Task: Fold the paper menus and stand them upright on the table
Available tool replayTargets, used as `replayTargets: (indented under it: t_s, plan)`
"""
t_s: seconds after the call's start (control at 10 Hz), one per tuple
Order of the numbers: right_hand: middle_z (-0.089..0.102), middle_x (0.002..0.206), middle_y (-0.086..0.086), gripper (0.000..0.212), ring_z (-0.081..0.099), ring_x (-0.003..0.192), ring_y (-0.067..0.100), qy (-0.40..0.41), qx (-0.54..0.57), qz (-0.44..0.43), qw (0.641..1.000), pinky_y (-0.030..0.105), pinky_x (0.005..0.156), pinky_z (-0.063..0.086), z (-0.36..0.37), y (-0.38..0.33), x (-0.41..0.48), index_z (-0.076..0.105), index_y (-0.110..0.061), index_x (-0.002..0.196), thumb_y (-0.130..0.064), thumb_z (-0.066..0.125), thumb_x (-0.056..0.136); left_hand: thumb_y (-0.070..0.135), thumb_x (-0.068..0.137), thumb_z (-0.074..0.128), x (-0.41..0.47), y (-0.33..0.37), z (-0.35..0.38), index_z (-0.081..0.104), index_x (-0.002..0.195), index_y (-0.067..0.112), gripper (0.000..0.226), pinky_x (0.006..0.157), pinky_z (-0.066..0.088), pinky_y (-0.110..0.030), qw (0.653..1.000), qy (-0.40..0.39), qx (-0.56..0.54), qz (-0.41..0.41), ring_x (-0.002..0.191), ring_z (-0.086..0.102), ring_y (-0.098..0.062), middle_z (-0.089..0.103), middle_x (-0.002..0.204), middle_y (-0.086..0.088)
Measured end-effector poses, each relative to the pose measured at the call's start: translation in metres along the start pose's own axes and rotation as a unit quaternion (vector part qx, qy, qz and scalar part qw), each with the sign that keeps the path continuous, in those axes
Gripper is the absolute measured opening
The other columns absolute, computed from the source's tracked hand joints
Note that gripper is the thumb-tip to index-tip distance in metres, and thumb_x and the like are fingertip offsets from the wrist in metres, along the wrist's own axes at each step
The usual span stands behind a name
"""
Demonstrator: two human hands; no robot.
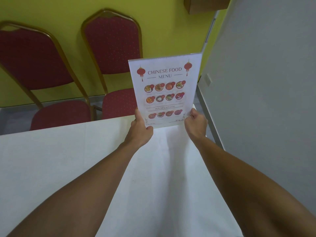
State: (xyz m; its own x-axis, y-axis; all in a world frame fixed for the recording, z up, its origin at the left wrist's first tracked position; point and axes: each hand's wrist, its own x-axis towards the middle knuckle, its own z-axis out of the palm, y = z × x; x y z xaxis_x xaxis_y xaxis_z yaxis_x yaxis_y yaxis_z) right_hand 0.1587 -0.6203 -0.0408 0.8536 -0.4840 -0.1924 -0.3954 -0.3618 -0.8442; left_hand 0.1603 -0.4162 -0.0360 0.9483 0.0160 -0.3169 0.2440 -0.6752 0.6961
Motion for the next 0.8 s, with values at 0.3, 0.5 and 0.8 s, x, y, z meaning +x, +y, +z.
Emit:
replayTargets:
  t_s: [0.3,0.5,0.8]
  plan:
    - [0.066,0.116,-0.008,0.044,0.066,0.100,0.015,-0.038,0.045,-0.046,0.997,0.015,0.065,0.055,-0.004,-0.003,-0.005,0.054,-0.025,0.130,-0.007,0.059,0.090,0.009,0.088,0.061,-0.005,0.003,-0.004,0.004,0.151,0.034,0.089,0.083,0.057,-0.041,1.000,0.003,-0.009,0.000,0.117,0.056,-0.020,0.053,0.136,0.004]
    - [0.063,0.119,-0.009,0.045,0.057,0.100,0.009,-0.041,0.018,-0.067,0.997,0.013,0.068,0.052,-0.007,-0.008,-0.006,0.052,-0.025,0.130,-0.010,0.061,0.089,0.014,0.090,0.062,-0.004,0.004,-0.007,0.000,0.155,0.033,0.092,0.083,0.056,-0.042,1.000,0.024,-0.011,0.005,0.117,0.058,-0.020,0.054,0.137,0.004]
    - [0.037,0.155,-0.001,0.083,0.036,0.141,0.029,0.001,-0.015,-0.067,0.998,0.058,0.100,0.046,-0.002,-0.008,-0.010,0.017,-0.034,0.151,-0.026,0.065,0.084,0.018,0.096,0.053,-0.021,0.003,-0.031,0.005,0.159,0.021,0.080,0.114,0.028,-0.045,0.995,0.013,0.101,0.019,0.152,0.011,-0.023,0.011,0.166,0.000]
